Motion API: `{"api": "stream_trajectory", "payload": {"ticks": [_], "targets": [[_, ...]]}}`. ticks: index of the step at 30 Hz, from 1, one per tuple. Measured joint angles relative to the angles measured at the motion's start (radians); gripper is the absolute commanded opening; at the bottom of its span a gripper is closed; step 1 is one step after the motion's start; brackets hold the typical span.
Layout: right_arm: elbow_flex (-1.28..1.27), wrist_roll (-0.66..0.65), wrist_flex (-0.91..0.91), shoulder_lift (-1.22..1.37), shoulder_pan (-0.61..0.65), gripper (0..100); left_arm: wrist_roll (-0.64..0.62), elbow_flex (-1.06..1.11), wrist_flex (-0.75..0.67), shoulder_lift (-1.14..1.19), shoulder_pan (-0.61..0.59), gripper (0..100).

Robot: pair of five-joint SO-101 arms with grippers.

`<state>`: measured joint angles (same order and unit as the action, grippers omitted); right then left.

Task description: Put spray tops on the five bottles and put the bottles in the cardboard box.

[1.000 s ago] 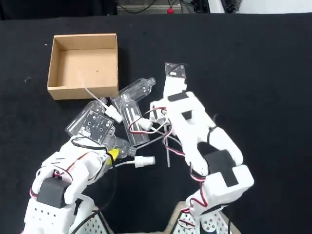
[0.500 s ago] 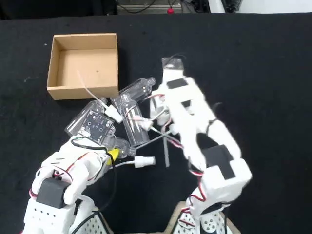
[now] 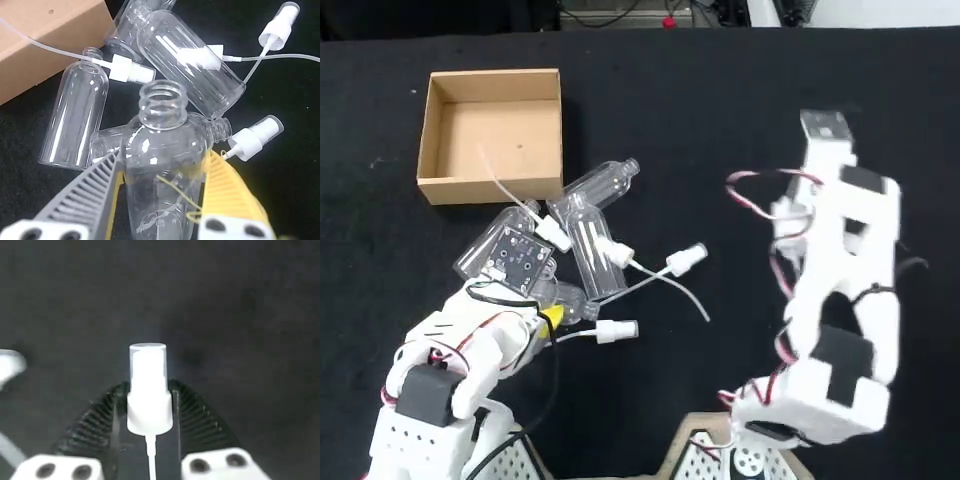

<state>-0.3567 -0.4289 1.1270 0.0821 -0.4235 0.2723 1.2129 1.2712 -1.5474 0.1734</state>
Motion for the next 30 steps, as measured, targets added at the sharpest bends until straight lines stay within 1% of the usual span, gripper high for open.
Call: {"api": "stream_trajectory", "payload": {"ticks": [4,7,10,12,13,19,24,30], "targets": [[0.008,-0.120,-0.044,0.097,-0.115,2.6,0.000,0.000,0.000,0.000,0.000,15],[0.034,-0.215,-0.049,0.176,-0.149,3.0,0.000,0.000,0.000,0.000,0.000,15],[0.066,-0.275,-0.048,0.221,-0.150,10.9,0.000,0.000,0.000,0.000,0.000,15],[0.094,-0.285,-0.020,0.227,-0.149,16.2,0.000,0.000,0.000,0.000,0.000,15],[0.112,-0.290,0.014,0.230,-0.149,17.3,0.000,0.000,0.000,0.000,0.000,15],[0.253,-0.296,0.236,0.233,-0.150,17.8,0.000,0.000,0.000,0.000,0.000,15],[0.293,-0.318,0.290,0.233,-0.150,21.3,0.000,0.000,0.000,0.000,0.000,15],[0.269,-0.339,0.285,0.233,-0.150,20.9,0.000,0.000,0.000,0.000,-0.002,15]]}}
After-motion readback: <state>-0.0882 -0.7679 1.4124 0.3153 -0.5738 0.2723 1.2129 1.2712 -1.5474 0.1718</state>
